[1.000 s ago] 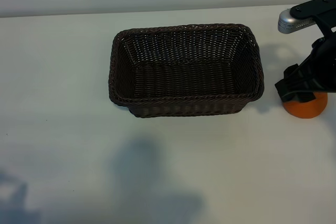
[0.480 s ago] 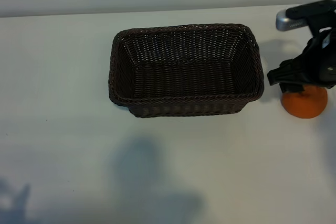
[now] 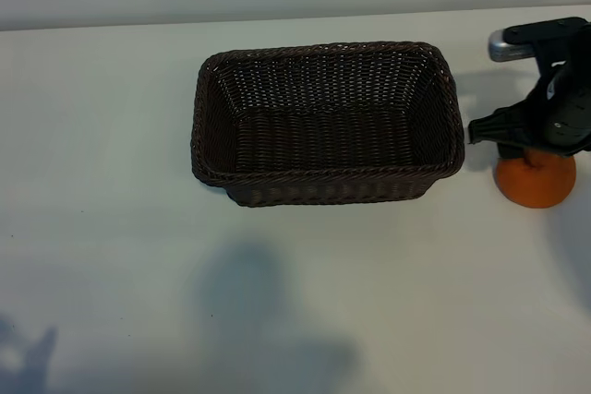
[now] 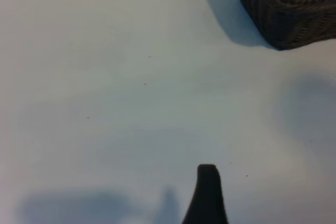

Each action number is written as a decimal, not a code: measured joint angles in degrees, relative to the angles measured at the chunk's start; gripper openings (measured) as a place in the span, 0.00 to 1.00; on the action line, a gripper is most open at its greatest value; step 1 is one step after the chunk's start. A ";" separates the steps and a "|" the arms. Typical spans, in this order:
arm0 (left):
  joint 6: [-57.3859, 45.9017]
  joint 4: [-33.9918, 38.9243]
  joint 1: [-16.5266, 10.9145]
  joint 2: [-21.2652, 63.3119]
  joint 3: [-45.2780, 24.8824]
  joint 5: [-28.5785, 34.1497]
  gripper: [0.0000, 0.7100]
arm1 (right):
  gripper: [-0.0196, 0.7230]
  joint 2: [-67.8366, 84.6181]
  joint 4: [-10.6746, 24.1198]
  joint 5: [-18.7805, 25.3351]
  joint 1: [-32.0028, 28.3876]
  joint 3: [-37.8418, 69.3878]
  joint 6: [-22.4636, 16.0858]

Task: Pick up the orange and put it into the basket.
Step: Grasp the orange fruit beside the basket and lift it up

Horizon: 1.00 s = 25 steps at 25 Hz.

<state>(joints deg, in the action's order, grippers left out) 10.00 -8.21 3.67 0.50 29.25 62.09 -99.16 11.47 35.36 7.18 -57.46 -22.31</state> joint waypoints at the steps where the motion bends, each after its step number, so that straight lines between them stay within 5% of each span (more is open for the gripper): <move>1: 0.00 0.00 0.18 0.00 0.00 0.00 0.84 | 0.82 -0.37 0.17 -0.43 -0.88 0.00 -0.26; 16: 0.23 0.00 0.26 0.00 0.00 0.00 0.84 | 0.81 -6.68 -3.61 -4.38 -4.12 -0.11 3.70; 19: 0.23 0.00 0.26 0.00 0.00 0.00 0.84 | 0.64 -7.52 -3.73 -4.52 -4.12 -0.20 3.77; 23: 0.23 0.00 0.26 0.00 0.00 0.00 0.84 | 0.21 -7.58 -3.73 -3.64 -4.12 -0.74 3.77; 25: 0.23 0.00 0.26 0.00 0.00 0.00 0.84 | 0.16 -7.58 -3.80 -2.17 -4.12 -1.57 3.77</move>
<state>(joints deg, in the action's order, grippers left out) 10.23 -8.21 3.94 0.50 29.25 62.09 -106.74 7.68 33.19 3.06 -59.03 -18.54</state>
